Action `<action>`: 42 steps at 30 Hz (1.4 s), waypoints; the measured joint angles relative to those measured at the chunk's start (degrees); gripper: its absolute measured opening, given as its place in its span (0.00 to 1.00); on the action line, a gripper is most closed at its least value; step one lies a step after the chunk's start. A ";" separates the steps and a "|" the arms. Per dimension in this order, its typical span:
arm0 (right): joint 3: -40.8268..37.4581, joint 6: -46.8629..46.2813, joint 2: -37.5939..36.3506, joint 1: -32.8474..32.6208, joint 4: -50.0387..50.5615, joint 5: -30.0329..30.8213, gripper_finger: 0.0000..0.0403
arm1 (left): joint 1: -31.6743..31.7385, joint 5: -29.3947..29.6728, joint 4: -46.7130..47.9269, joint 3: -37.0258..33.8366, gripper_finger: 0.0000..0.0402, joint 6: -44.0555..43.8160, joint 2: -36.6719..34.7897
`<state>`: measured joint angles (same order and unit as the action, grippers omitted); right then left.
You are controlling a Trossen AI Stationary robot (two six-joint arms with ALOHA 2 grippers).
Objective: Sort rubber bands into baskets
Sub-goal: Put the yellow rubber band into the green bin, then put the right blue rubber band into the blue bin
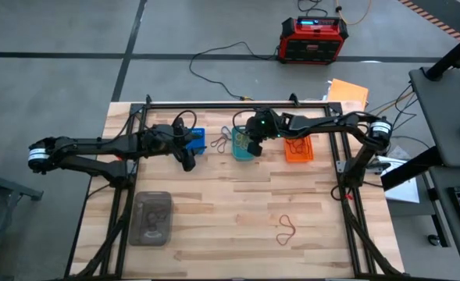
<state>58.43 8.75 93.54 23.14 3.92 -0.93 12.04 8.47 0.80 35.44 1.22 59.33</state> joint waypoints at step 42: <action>18.21 -16.75 -0.52 13.09 41.34 7.85 0.30 | -0.01 0.02 0.04 0.00 0.47 -0.03 0.01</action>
<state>76.64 -8.00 93.02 36.23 45.26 6.92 12.03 8.49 0.84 35.44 1.19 59.34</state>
